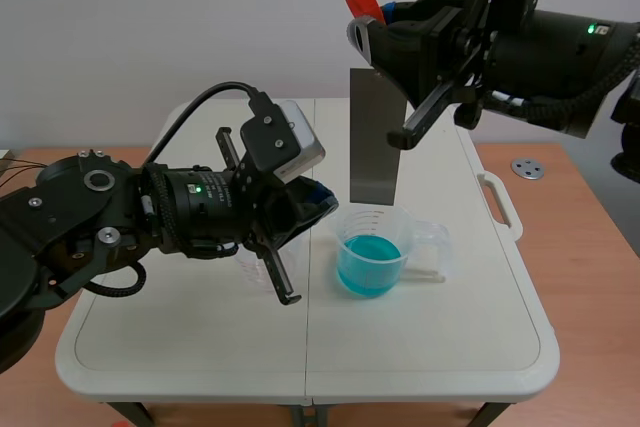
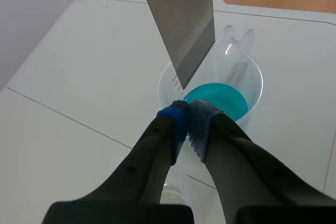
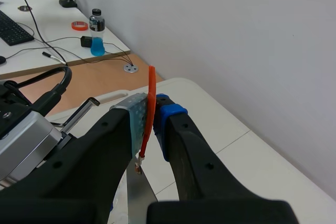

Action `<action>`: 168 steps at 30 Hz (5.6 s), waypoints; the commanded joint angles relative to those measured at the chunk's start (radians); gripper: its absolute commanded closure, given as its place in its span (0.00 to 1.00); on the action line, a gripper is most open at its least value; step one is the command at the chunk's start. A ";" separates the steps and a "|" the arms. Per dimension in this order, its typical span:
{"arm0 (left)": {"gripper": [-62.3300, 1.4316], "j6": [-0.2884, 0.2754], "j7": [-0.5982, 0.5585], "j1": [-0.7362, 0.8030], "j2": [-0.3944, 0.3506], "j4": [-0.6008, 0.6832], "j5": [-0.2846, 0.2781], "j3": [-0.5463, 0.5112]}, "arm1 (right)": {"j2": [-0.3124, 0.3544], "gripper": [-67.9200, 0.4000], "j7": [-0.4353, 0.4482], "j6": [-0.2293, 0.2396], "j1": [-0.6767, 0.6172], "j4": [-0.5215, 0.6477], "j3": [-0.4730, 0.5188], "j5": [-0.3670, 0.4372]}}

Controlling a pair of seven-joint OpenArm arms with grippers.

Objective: Hold the metal plate by the orange handle, dip it into the blue solution, take it out and point at it, then put the plate back in the beaker on the left.
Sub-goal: 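Raise the plate and point at it, then put the plate into the left beaker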

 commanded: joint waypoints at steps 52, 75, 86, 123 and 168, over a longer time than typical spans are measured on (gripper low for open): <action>0.96 0.139 -0.096 1.313 -0.172 0.317 -0.103 -0.981 | -0.006 0.98 -0.010 -0.016 0.071 0.019 -0.066 0.044; 0.96 0.140 -0.093 1.215 -0.117 -0.037 -0.039 -0.590 | -0.193 0.98 -0.111 -0.069 0.134 0.018 -0.213 -0.018; 0.96 0.140 -0.093 1.138 -0.117 -0.138 -0.029 -0.523 | -0.271 0.98 -0.123 -0.087 0.143 -0.014 -0.259 -0.066; 0.96 0.140 -0.093 1.118 -0.103 -0.171 -0.029 -0.483 | -0.333 0.98 -0.091 -0.092 0.200 -0.335 -0.280 -0.077; 0.96 0.140 -0.093 1.107 -0.103 -0.181 -0.029 -0.483 | -0.313 0.98 0.112 -0.091 0.197 -0.586 -0.280 -0.099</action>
